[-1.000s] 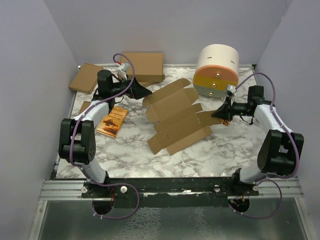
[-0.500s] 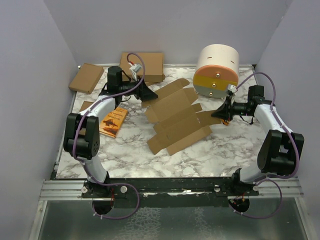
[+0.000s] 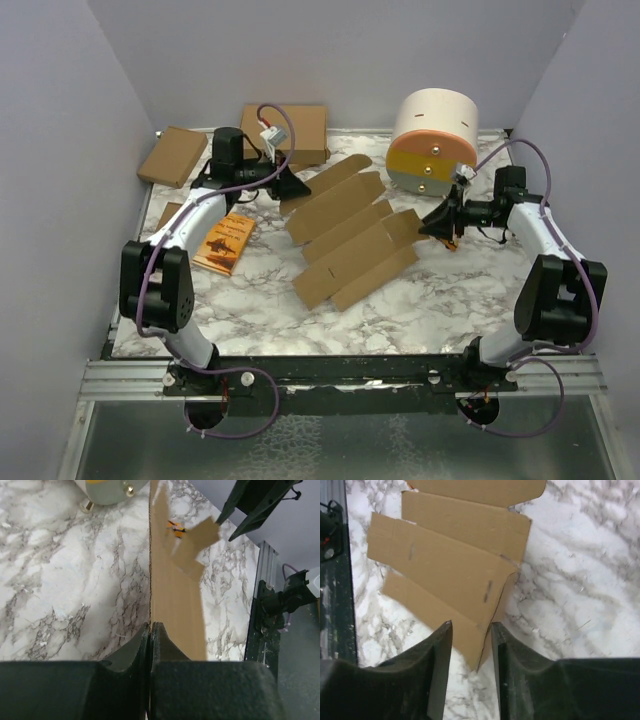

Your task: Fold the paper box

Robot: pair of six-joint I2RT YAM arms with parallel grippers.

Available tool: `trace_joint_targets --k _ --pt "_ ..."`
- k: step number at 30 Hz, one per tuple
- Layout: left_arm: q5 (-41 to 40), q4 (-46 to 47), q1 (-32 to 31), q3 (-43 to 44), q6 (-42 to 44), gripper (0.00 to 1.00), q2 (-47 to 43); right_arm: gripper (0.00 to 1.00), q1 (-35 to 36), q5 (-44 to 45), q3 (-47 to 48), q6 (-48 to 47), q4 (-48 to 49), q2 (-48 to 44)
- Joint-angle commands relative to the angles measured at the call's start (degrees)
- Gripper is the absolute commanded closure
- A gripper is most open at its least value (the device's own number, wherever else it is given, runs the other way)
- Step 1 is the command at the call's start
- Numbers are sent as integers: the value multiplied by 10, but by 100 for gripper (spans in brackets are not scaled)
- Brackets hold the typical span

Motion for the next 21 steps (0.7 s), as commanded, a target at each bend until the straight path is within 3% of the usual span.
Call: trace_joint_targets --k 1,3,8,10,16,21 --pt "-26 14 0 -19 39 100 -104 40 4 -98 65 4 -66 20" --pt "-37 71 0 -83 16 100 -153 2 4 -134 92 -1 -99 26" --pt "-76 271 0 -257 -38 100 -302 1 4 -146 105 38 -67 18" --pt "-89 311 0 -304 -39 100 -350 1 4 -138 94 46 -27 3" --pt "-76 324 0 -339 -39 100 -398 1 4 -106 36 59 168 -65" --pt "-67 320 0 -336 -37 100 -403 0 13 -131 19 31 164 -86"
